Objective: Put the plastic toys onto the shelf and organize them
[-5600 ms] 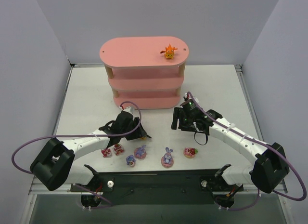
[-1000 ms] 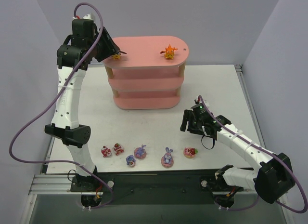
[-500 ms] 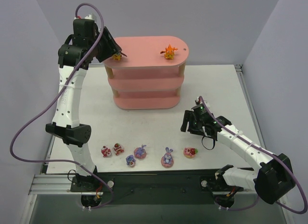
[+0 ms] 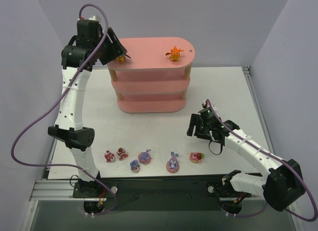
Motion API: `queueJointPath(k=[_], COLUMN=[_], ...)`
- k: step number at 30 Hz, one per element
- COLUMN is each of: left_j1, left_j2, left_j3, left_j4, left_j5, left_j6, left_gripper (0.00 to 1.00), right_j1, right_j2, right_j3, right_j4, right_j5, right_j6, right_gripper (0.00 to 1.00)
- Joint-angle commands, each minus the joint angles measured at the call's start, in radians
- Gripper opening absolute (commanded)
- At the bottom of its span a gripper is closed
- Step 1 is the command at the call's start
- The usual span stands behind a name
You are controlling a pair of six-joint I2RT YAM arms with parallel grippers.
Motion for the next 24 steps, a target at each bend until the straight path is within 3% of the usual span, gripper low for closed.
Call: queueJointPath(k=[1, 14, 24], left_j1=[0.001, -0.006, -0.019], left_j2=[-0.015, -0.052, -0.164], left_j3=[0.023, 0.021, -0.045], left_j4=[0.028, 0.022, 0.010], left_j5=[0.000, -0.009, -0.061], left_j6=[-0.010, -0.006, 0.017], left_gripper=[0.71, 0.92, 0.94], right_j1=[-0.008, -0.012, -0.022], right_j2=[-0.024, -0.036, -0.086], right_j3=[-0.003, 0.003, 0.001], right_j4=[-0.008, -0.010, -0.042], right_j5=[0.005, 0.005, -0.056], right_j6=[0.008, -0.001, 0.011], right_gripper=[0.67, 0.68, 0.69])
